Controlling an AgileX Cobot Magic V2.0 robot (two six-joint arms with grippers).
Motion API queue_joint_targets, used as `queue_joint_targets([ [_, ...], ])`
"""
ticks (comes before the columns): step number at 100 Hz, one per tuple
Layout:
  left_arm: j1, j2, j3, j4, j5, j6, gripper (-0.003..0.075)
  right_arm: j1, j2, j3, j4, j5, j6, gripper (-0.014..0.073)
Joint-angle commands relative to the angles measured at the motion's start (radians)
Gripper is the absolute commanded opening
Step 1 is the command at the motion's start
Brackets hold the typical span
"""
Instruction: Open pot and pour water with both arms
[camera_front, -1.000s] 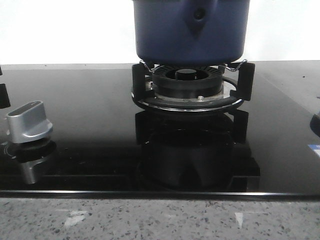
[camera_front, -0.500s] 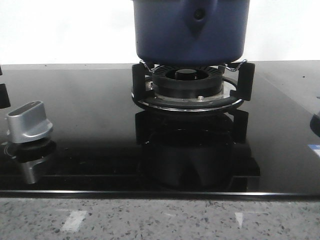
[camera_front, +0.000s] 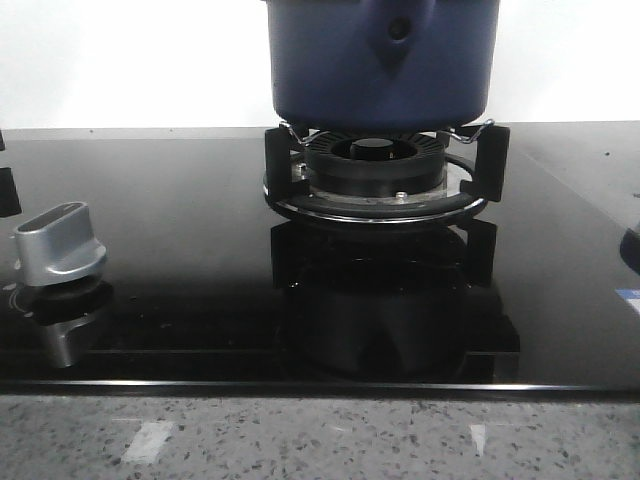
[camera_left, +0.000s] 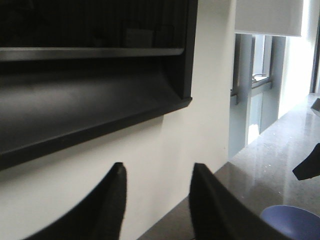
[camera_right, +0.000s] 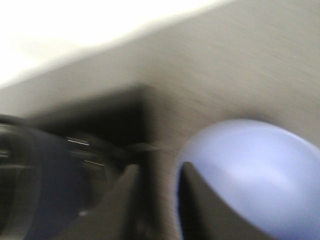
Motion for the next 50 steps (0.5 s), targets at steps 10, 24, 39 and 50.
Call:
queue_joint_targets([
  [10, 0.079, -0.106, -0.032, -0.014, 0.003, -0.083, -0.0020, 0.091, -0.061, -0.018, 0.334, -0.188, -0.212, -0.0046],
  [24, 0.128, -0.188, 0.012, 0.078, -0.135, -0.152, -0.0020, 0.204, -0.103, 0.007, 0.338, -0.303, -0.365, -0.0046],
  [39, 0.119, -0.326, 0.180, 0.092, -0.406, -0.123, -0.0020, 0.295, -0.189, 0.116, 0.338, -0.489, -0.487, -0.0046],
  [50, 0.044, -0.422, 0.345, 0.092, -0.586, 0.024, -0.0020, 0.336, -0.273, 0.243, 0.339, -0.647, -0.565, -0.0046],
])
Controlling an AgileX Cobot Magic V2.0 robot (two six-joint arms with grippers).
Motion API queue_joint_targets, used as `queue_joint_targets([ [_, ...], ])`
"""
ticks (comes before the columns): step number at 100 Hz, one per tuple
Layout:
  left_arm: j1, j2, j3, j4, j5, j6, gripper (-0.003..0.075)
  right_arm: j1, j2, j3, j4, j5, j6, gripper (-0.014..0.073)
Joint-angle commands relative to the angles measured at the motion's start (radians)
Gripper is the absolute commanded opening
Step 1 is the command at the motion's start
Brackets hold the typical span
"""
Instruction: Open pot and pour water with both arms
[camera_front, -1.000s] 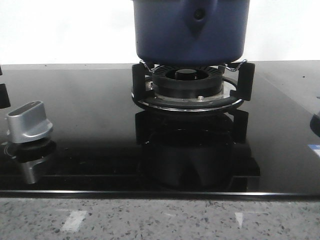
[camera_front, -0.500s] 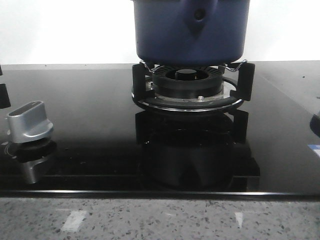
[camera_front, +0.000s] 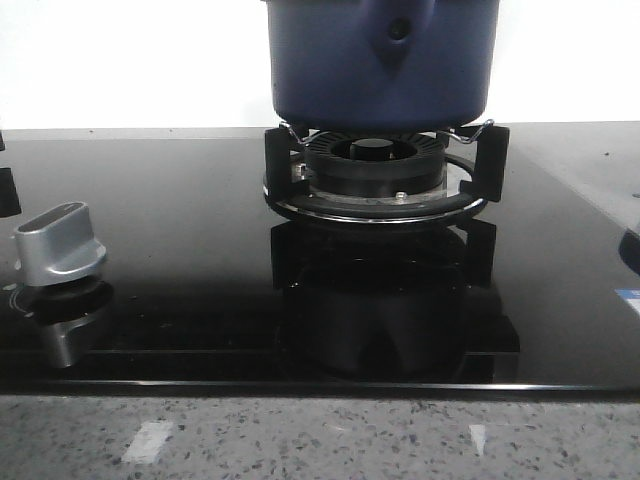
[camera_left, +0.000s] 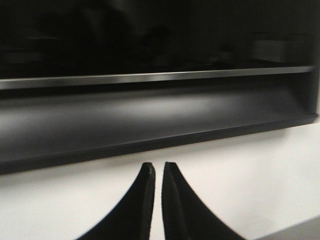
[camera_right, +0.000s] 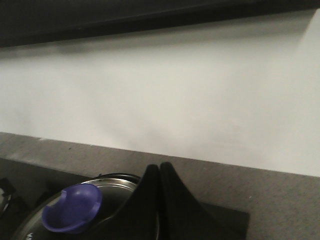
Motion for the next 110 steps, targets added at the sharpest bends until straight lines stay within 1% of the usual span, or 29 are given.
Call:
queue_joint_targets([
  [1, -0.064, -0.077, 0.093, -0.041, -0.152, 0.097, -0.0020, 0.025, -0.089, 0.069, 0.039, -0.185, -0.081, -0.0046],
  [4, -0.089, -0.104, 0.134, -0.041, -0.197, 0.134, -0.0020, 0.030, -0.115, 0.105, 0.040, -0.214, -0.101, -0.0046],
  [9, -0.131, -0.141, 0.203, -0.042, -0.229, 0.161, -0.0020, 0.033, -0.163, 0.167, 0.040, -0.244, -0.126, -0.0046],
  [19, -0.185, -0.208, 0.339, -0.079, -0.233, 0.188, -0.0020, 0.033, -0.258, 0.310, 0.040, -0.250, -0.168, -0.0046],
  [26, -0.192, -0.258, 0.438, -0.136, -0.231, 0.216, -0.0020, 0.033, -0.330, 0.410, 0.040, -0.252, -0.179, -0.0046],
  [44, -0.192, -0.415, 0.679, -0.316, -0.246, 0.395, -0.0020, 0.033, -0.553, 0.641, 0.040, -0.318, -0.179, -0.0047],
  [51, -0.192, -0.479, 0.749, -0.374, -0.251, 0.421, -0.0020, 0.033, -0.640, 0.714, 0.040, -0.335, -0.179, -0.0047],
  [55, -0.192, -0.507, 0.782, -0.381, -0.251, 0.422, -0.0020, 0.033, -0.684, 0.751, 0.040, -0.340, -0.179, -0.0047],
  [64, -0.192, -0.568, 0.826, -0.381, -0.251, 0.422, -0.0020, 0.033, -0.751, 0.811, 0.040, -0.340, -0.179, -0.0047],
  [75, -0.192, -0.608, 0.843, -0.381, -0.251, 0.422, -0.0020, 0.033, -0.789, 0.851, 0.040, -0.333, -0.179, -0.0047],
  [110, -0.192, -0.616, 0.845, -0.381, -0.234, 0.422, -0.0020, 0.033, -0.789, 0.878, 0.046, -0.317, -0.179, -0.0047],
])
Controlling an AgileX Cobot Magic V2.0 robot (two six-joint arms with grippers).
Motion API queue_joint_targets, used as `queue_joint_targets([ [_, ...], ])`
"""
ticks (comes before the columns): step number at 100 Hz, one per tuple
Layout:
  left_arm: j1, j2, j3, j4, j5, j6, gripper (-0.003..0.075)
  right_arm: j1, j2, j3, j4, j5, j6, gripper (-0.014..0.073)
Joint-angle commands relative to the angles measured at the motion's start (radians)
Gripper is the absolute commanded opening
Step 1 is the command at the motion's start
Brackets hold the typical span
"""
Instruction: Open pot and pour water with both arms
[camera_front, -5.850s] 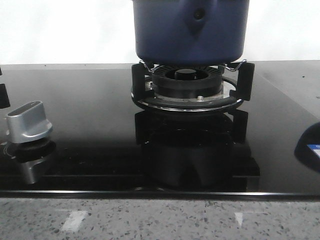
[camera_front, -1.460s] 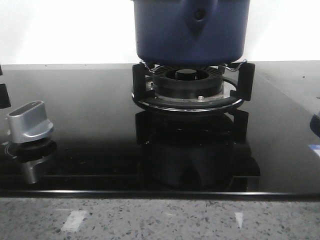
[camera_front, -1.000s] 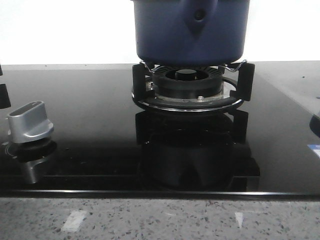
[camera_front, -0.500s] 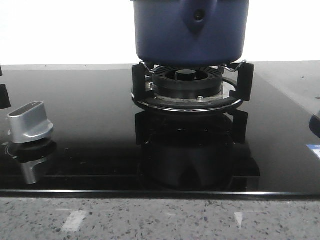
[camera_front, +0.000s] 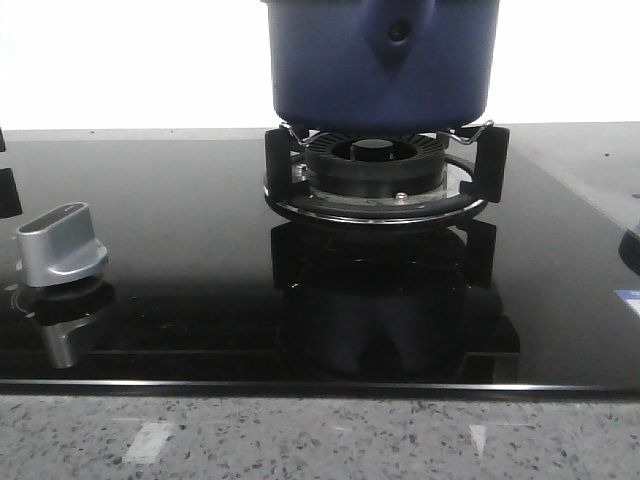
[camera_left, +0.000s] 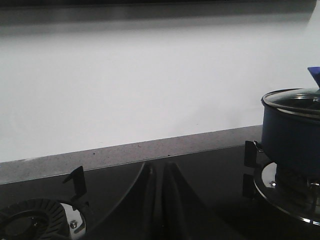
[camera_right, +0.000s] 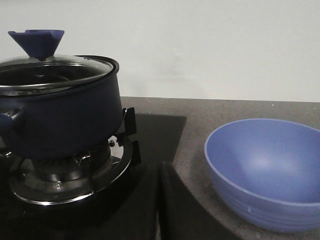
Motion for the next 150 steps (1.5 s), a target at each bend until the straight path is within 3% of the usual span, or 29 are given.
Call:
queue_joint_targets([
  [1, -0.010, 0.002, -0.028, -0.072, 0.032, 0.001, -0.0020, 0.002, 0.006, -0.025, 0.022, -0.038, -0.011, -0.0047],
  [70, -0.010, 0.001, -0.028, -0.072, 0.032, -0.008, -0.0020, 0.002, 0.006, -0.025, 0.022, -0.038, -0.011, -0.0047],
  [76, -0.010, 0.001, -0.028, -0.013, 0.033, -0.049, -0.0020, 0.002, 0.006, -0.025, 0.022, -0.038, -0.011, -0.0047],
  [83, -0.010, -0.004, -0.037, 0.179, 0.034, -0.205, -0.0020, 0.002, 0.006, -0.025, 0.022, -0.038, -0.011, -0.0047],
  [97, -0.006, -0.014, -0.042, 0.605, -0.011, -0.673, -0.0020, 0.002, 0.006, -0.025, 0.022, -0.038, -0.011, -0.0047],
  [116, -0.010, -0.046, -0.029, 1.385, -0.122, -1.561, -0.0020, 0.002, 0.006, -0.025, 0.022, -0.038, -0.011, -0.0047],
  [126, -0.011, -0.089, 0.012, 1.741, -0.230, -1.935, -0.0020, 0.002, 0.006, -0.025, 0.022, -0.038, -0.011, -0.0047],
  [133, -0.011, -0.135, 0.060, 1.835, -0.270, -2.012, -0.0020, 0.002, 0.006, -0.025, 0.022, -0.038, -0.011, -0.0047],
  [150, -0.011, -0.261, 0.210, 1.836, -0.270, -2.012, -0.0020, 0.002, 0.006, -0.025, 0.022, -0.038, -0.011, -0.0047],
])
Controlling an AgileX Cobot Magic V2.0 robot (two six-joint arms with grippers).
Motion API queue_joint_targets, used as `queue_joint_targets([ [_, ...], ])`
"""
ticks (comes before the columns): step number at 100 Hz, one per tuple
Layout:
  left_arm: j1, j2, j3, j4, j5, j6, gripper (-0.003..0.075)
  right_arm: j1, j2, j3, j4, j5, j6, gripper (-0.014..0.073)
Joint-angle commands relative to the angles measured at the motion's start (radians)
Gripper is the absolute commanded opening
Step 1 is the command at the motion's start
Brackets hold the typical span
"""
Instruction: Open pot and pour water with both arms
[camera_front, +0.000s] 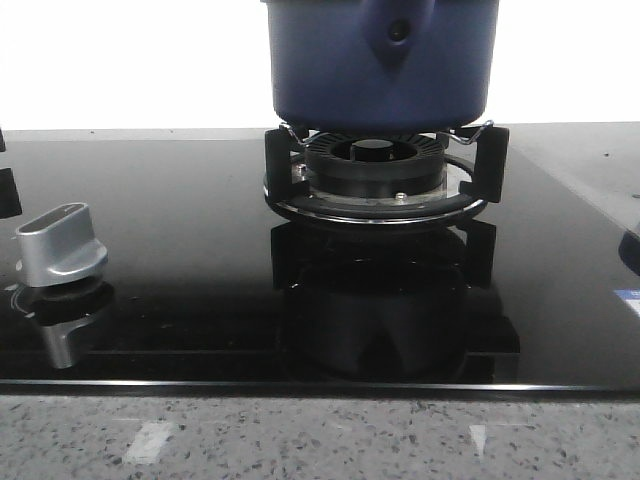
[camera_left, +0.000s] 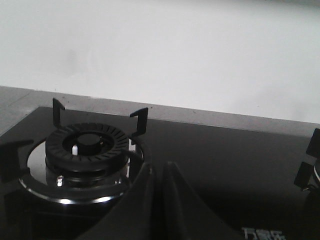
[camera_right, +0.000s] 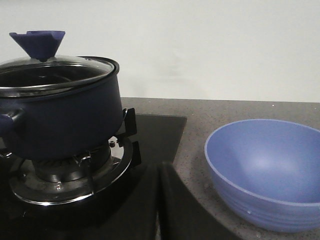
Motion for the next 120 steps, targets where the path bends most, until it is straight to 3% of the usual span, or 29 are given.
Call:
queue_joint_targets([
  [1, -0.011, -0.046, 0.043, 0.020, -0.087, -0.031, -0.0020, 0.002, 0.006, -0.025, 0.017, -0.038, -0.010, -0.0047],
  [27, -0.011, -0.199, 0.219, -0.038, -0.087, -0.031, -0.0020, 0.002, 0.006, -0.025, 0.017, -0.038, -0.010, -0.0047],
  [56, -0.011, -0.244, 0.219, -0.036, -0.021, 0.021, -0.0020, 0.002, 0.006, -0.025, 0.017, -0.040, -0.010, -0.0047],
  [120, -0.011, -0.244, 0.217, -0.036, -0.029, 0.021, -0.0020, 0.007, 0.006, -0.025, 0.017, -0.041, -0.010, -0.0047],
])
